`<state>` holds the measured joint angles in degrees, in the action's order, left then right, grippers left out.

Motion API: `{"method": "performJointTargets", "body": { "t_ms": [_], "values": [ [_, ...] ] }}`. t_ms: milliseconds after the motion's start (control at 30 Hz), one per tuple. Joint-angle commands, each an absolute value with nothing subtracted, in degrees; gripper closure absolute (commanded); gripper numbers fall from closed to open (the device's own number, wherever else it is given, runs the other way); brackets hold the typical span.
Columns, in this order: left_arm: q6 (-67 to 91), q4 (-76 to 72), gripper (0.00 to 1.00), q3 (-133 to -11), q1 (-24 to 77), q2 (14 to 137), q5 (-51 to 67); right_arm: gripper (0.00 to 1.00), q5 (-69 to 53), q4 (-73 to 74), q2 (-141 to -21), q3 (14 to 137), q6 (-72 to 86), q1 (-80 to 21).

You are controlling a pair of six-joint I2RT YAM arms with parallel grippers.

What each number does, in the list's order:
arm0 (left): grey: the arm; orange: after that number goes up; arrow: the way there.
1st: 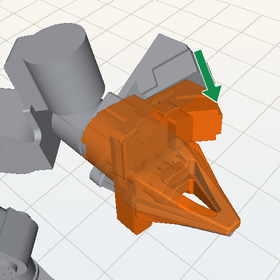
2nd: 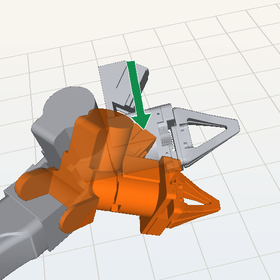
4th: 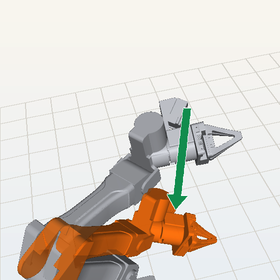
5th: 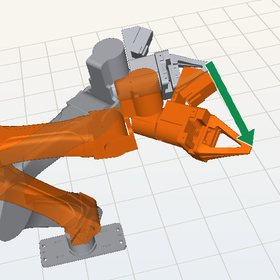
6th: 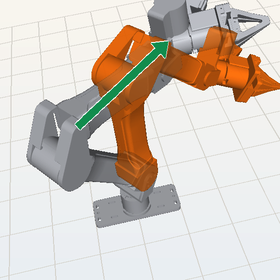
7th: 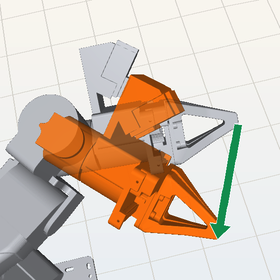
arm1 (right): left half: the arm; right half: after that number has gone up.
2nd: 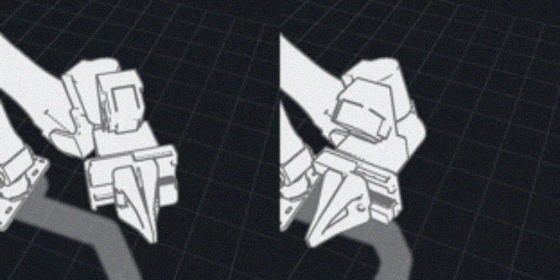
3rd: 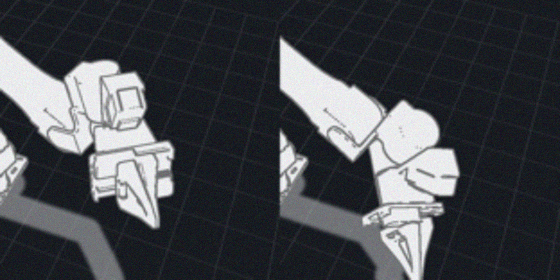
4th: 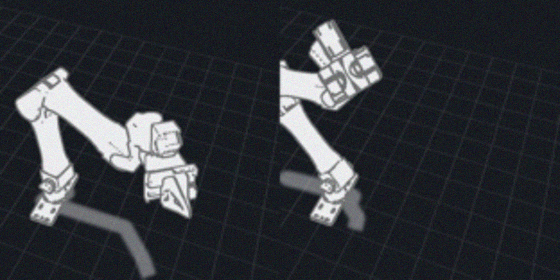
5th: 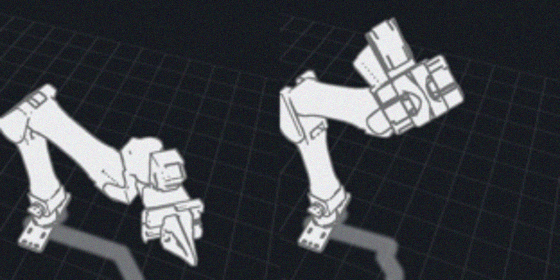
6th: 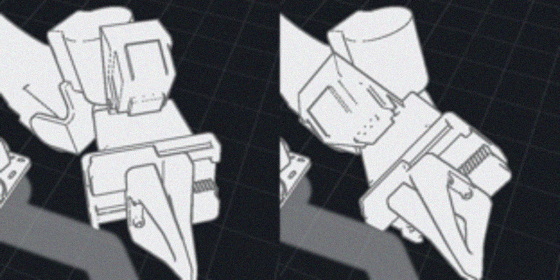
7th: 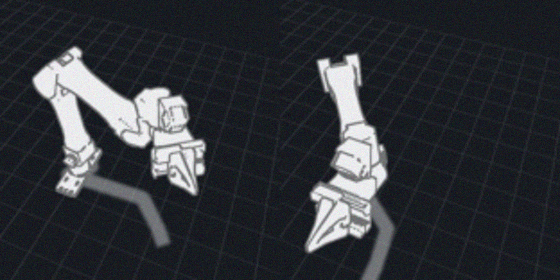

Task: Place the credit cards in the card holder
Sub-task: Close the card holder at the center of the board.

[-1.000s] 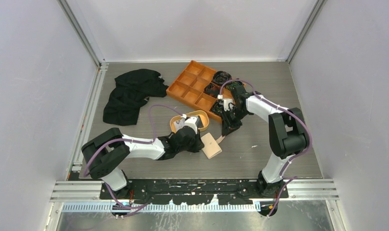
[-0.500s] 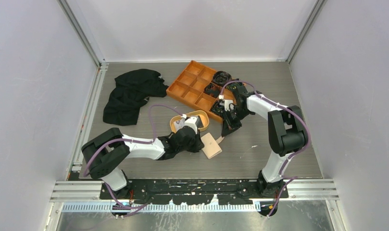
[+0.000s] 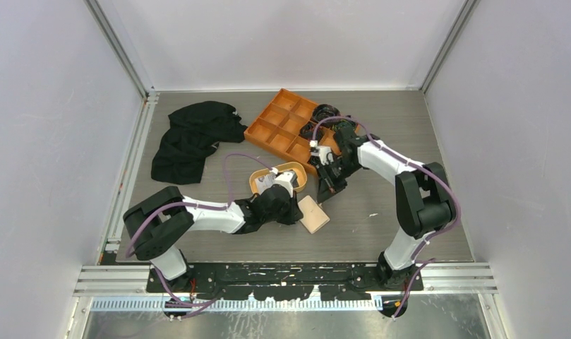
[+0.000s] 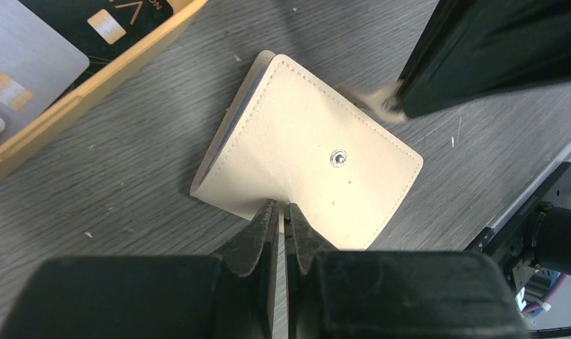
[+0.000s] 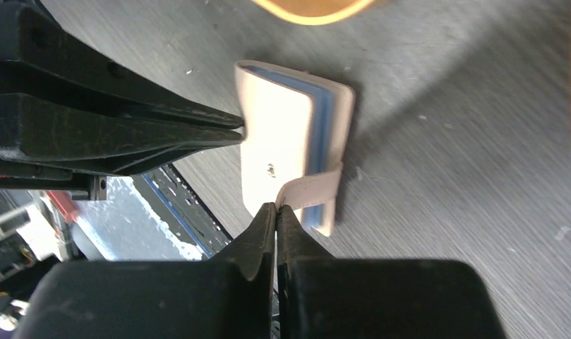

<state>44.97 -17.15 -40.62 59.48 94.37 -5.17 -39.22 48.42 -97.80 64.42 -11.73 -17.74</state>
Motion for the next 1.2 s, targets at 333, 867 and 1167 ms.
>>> {"method": "performJointTargets", "body": {
  "t_ms": [333,867,1167],
  "values": [
    [46.4,-19.4,0.92,-41.1,60.1,94.6,-2.9,0.99,-29.8,48.6,-97.5,65.3,-13.9,-27.1],
    [47.6,-23.6,0.92,-39.3,60.3,94.1,-1.4,0.99,-23.0,46.3,-98.6,64.6,-13.5,-31.5],
    [47.8,-24.2,0.92,-39.3,60.2,94.8,-1.0,0.95,-22.6,45.9,-98.5,64.7,-12.8,-32.6]
  ]
}}
